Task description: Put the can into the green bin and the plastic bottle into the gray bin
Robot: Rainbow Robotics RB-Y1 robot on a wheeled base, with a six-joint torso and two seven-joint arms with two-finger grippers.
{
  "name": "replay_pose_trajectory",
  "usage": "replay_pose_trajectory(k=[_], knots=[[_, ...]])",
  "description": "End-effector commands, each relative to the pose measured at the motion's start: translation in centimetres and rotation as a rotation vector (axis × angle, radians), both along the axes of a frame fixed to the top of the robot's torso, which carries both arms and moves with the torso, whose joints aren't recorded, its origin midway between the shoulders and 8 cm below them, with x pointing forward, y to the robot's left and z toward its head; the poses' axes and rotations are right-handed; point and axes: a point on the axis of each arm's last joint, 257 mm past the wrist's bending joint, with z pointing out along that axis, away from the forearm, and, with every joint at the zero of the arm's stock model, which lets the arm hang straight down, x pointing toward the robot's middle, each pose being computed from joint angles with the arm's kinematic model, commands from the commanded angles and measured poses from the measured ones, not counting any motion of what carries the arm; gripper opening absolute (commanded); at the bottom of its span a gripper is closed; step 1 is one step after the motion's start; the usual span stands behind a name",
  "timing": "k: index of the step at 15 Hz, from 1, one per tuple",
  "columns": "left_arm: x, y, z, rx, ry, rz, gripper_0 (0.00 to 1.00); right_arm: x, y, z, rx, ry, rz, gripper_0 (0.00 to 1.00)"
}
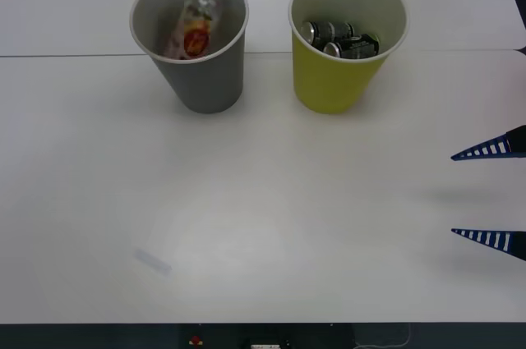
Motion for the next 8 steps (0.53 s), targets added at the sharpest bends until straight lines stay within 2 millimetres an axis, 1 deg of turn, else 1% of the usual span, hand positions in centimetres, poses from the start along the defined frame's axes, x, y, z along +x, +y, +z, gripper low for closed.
replay_pose_trajectory(k=[1, 3, 5, 7, 8], knots=[[-0.9, -0.4, 0.8, 0.044, -0.050, -0.120, 1.00, 0.0, 0.0, 0.0, 0.000, 0.000, 0.000, 1.00], [-2.5, -0.4, 1.0, -0.009, -0.025, -0.195, 1.00, 0.0, 0.0, 0.0, 0.000, 0.000, 0.000, 1.00], [-4.6, -0.5, 1.2, -0.099, -0.010, -0.288, 1.00, 0.0, 0.0, 0.0, 0.000, 0.000, 0.000, 1.00], [-6.5, 0.0, 0.7, -0.156, -0.016, -0.390, 1.00, 0.0, 0.0, 0.0, 0.000, 0.000, 0.000, 1.00], [-7.2, 0.5, 0.5, -0.161, -0.037, -0.432, 1.00, 0.0, 0.0, 0.0, 0.000, 0.000, 0.000, 1.00]])
